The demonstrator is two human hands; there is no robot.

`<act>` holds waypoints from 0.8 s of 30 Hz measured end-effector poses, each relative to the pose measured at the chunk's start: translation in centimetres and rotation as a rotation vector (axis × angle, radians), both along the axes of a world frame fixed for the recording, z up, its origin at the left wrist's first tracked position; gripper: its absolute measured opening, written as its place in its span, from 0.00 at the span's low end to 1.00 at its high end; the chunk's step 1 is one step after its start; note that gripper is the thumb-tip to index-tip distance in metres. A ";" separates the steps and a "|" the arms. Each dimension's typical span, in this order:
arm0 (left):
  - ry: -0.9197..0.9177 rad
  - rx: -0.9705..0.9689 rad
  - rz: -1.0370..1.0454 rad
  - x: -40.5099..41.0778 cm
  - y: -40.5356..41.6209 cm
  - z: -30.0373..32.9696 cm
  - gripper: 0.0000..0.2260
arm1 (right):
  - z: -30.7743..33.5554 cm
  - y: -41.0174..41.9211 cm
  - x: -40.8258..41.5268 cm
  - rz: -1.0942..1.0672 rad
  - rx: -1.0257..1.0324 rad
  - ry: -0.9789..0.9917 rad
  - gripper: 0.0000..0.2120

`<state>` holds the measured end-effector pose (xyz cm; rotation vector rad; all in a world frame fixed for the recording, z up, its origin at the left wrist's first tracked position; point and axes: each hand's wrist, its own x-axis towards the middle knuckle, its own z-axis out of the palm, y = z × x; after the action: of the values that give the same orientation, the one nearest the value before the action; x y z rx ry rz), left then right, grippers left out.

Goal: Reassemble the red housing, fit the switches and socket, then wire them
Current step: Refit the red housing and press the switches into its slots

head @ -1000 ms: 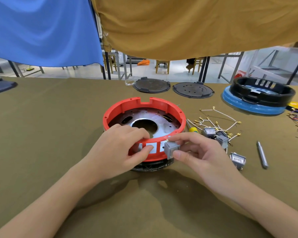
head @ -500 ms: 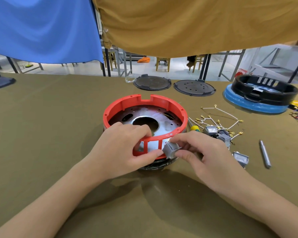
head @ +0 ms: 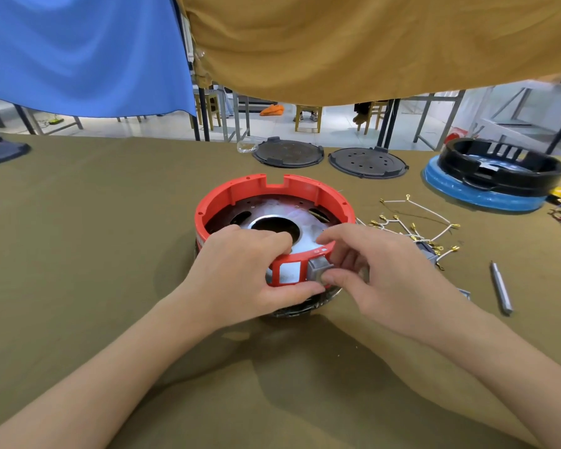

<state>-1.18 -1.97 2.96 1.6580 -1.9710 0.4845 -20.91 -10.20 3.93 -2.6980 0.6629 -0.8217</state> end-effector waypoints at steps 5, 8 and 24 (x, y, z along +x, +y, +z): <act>0.026 0.029 0.017 -0.2 0.0 0.4 0.27 | 0.3 -1.4 -0.3 0.052 -0.051 0.164 0.18; 0.033 0.079 0.054 -0.4 0.0 0.4 0.27 | 0.2 -1.6 -0.1 0.062 -0.029 0.145 0.16; 0.043 0.193 0.007 0.3 -0.2 0.5 0.24 | 0.3 -2.1 0.4 0.062 0.010 0.062 0.10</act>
<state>-0.91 -2.20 3.44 1.7761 -2.0345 0.2648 -20.48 -12.25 4.20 -2.7297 0.5920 -0.7208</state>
